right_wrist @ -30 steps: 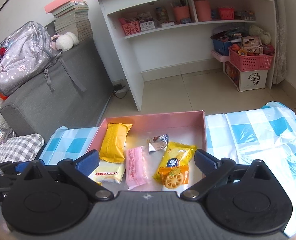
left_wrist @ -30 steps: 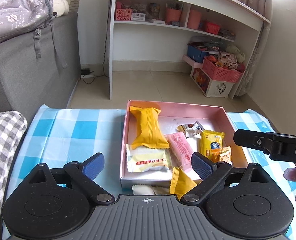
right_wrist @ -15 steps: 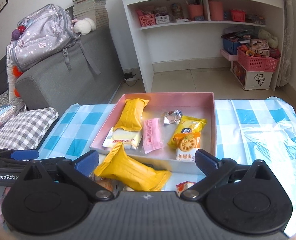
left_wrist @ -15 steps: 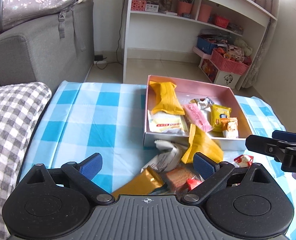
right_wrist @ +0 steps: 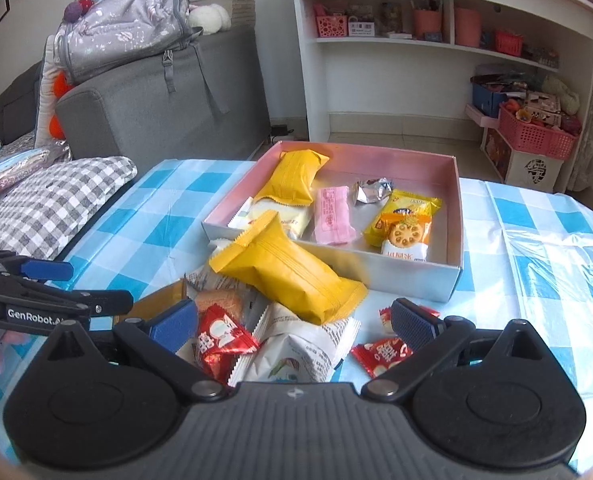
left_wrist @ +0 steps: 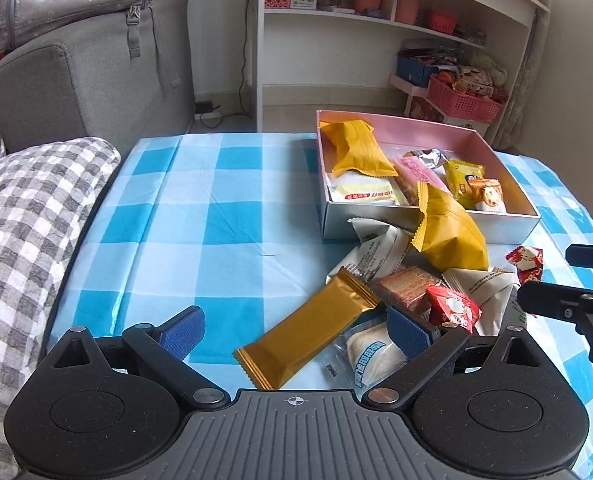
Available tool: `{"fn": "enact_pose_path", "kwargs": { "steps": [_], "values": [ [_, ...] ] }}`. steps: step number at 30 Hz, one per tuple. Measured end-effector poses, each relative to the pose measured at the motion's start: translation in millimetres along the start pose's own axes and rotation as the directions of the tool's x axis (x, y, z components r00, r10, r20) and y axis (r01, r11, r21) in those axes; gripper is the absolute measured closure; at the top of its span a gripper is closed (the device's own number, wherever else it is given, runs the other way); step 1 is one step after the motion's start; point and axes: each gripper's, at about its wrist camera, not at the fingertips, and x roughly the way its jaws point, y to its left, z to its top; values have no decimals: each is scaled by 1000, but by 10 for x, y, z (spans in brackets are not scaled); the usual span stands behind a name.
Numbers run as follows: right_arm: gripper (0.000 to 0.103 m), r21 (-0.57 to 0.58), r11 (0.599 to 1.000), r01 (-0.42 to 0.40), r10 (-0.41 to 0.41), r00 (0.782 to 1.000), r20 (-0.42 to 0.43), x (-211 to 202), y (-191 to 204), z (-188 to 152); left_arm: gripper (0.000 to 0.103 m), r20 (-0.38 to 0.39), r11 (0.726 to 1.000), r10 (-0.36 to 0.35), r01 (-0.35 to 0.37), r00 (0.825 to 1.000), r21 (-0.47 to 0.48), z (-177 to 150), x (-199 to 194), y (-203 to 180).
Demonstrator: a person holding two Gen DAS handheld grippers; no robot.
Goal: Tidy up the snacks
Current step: 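Move both tools back over the remaining snacks, then grasp the gold bar pack with the left gripper while the right grasps the white printed paper pack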
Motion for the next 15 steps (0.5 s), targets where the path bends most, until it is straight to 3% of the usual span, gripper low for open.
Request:
{"fn": "enact_pose_path", "kwargs": {
  "steps": [11,15],
  "values": [
    [1,27,999,-24,26,998,-57,210,-35,-130,7,-3,996,-65,65,998,53,-78,354,131],
    [8,41,999,-24,27,995,-91,314,-47,-158,19,-19,994,-92,93,996,59,-90,445,142]
  ]
}}
